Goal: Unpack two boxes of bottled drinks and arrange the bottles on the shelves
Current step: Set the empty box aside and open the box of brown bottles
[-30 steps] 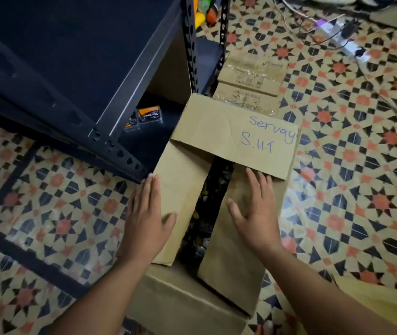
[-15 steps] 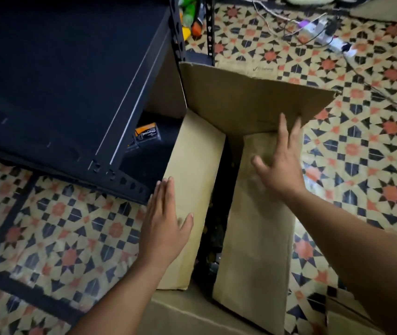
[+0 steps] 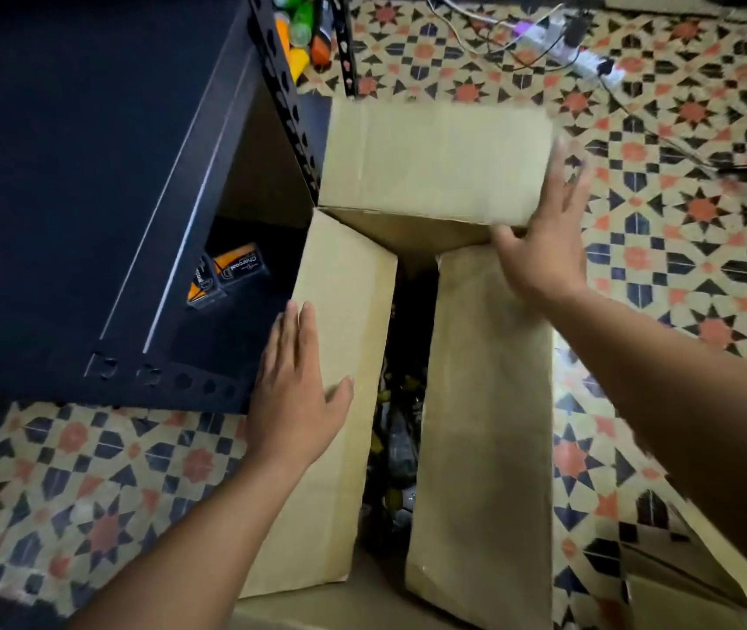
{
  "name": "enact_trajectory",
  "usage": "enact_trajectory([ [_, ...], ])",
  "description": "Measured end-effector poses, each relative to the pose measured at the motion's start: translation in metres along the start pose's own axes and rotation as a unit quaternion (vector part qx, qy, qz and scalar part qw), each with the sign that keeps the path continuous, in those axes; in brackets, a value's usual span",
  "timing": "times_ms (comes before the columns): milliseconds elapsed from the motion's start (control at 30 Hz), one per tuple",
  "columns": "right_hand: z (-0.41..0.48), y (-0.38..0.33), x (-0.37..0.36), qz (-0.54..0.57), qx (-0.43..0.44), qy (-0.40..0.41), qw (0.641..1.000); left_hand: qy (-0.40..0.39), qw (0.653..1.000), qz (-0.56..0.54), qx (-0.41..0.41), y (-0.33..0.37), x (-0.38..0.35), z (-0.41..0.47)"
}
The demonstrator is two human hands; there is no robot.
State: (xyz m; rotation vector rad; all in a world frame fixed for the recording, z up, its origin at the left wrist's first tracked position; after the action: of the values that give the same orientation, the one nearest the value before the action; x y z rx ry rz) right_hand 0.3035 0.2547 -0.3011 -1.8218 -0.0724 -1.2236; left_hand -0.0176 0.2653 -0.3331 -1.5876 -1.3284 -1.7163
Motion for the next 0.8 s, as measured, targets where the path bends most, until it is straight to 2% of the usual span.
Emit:
enact_trajectory([
  [167,-0.001,0.002,-0.026,-0.075,0.011,-0.107,0.991,-0.001,1.0,0.009,0.021,0.004,0.0,0.001],
  [300,-0.036,0.015,-0.028,-0.129,0.06,-0.075,0.987,-0.02,1.0,0.009,0.021,0.003,0.001,0.002],
  [567,-0.164,0.05,-0.022,-0.143,0.066,-0.128,0.979,-0.02,0.99,0.108,-0.083,0.001,-0.011,-0.045],
  [800,-0.281,0.064,-0.028,-0.218,0.039,-0.165,0.961,-0.076,0.978,0.129,-0.144,-0.003,-0.029,-0.125],
])
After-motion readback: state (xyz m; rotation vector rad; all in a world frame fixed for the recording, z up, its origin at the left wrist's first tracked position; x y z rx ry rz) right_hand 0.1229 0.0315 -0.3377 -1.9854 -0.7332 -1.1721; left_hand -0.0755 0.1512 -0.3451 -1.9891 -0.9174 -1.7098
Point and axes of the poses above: each hand's wrist, its own z-axis towards the middle knuckle, its own x-axis out of the back of the hand, y = z × x, the point moved 6 cm from there along z, towards the middle knuckle, and after that the axes turned 6 degrees about -x, right-handed, at the moved point
